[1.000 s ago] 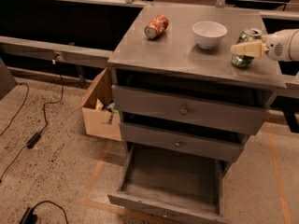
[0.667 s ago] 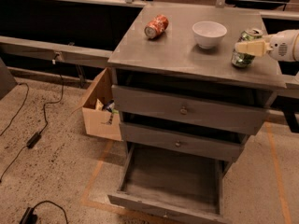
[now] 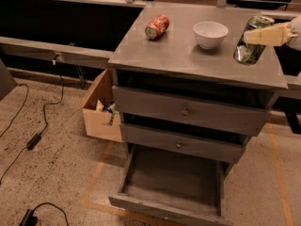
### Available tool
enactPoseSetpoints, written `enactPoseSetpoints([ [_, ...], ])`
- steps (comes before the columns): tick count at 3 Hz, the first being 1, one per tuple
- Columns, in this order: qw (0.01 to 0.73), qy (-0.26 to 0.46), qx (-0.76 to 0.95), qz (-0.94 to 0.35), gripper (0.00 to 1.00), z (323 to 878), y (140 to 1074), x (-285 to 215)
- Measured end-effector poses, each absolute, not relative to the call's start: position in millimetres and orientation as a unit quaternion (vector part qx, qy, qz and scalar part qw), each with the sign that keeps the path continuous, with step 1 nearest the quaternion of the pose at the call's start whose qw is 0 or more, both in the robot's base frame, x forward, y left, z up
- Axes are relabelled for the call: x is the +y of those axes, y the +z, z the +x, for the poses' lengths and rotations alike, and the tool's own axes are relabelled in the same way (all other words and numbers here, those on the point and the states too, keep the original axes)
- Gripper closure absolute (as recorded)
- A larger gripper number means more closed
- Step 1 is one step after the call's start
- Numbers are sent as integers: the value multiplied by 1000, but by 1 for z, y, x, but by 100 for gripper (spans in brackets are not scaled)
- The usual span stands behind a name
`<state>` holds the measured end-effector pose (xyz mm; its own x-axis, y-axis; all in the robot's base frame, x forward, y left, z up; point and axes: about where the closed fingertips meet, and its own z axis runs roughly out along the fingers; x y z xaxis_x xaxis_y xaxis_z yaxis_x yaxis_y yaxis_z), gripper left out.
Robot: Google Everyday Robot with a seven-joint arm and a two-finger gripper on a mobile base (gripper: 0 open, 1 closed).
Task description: Place green can into bottom drawer
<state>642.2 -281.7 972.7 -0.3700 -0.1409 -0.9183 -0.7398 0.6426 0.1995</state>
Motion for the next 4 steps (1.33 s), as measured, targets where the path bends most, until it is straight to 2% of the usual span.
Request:
enactPoseSetpoints([
  [1, 444, 349, 747, -350, 100, 582, 995, -260],
  [2, 422, 361, 745, -370, 100, 568, 990, -254],
  [3, 421, 352, 756, -358, 100, 558, 982, -250],
  [4, 478, 323, 738, -351, 100, 532, 994, -241],
])
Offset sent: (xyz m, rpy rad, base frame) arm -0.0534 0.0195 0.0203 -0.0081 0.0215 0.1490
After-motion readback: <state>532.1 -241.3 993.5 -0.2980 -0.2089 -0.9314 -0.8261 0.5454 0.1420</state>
